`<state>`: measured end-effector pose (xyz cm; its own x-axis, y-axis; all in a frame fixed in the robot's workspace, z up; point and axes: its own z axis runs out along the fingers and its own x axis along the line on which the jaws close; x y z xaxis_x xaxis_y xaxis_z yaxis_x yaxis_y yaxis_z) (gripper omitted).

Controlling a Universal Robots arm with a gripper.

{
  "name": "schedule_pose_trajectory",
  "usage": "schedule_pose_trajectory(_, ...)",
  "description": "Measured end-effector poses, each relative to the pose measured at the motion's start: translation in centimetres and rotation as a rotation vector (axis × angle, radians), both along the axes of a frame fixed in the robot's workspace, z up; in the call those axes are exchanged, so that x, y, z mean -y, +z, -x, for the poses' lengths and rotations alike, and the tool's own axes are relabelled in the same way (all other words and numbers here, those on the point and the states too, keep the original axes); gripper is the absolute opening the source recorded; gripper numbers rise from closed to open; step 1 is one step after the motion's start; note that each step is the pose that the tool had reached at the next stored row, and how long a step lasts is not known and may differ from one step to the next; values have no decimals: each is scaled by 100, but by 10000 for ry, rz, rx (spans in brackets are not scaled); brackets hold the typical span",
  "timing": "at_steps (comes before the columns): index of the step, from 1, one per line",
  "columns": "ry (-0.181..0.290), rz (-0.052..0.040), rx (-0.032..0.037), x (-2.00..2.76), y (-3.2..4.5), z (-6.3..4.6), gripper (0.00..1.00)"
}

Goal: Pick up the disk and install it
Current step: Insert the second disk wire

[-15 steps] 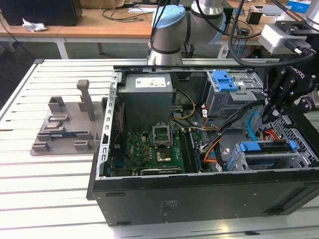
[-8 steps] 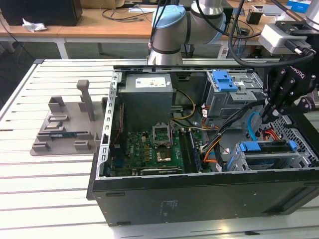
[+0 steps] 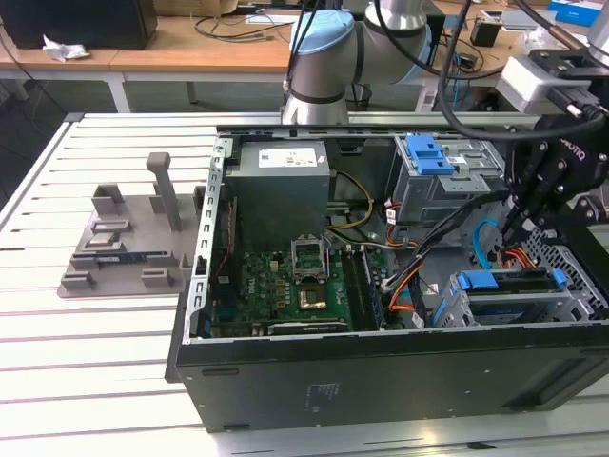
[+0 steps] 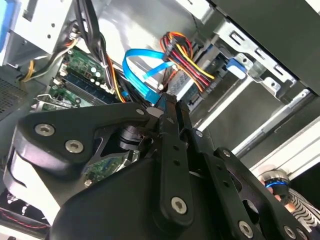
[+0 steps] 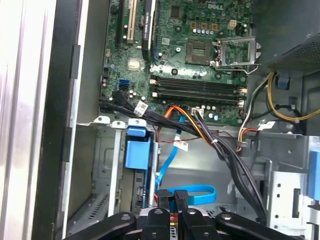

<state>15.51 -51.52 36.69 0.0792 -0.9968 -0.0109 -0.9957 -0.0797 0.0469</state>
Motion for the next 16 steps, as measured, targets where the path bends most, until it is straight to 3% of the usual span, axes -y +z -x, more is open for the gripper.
schedule_pose_trajectory(3, 0, 1, 0, 50, -14, 1, 16)
schedule_pose_trajectory(9, -1, -8, 0, 200, -60, 1, 16)
schedule_pose_trajectory(16, -357, -7, 0, 210, -145, -47, 16)
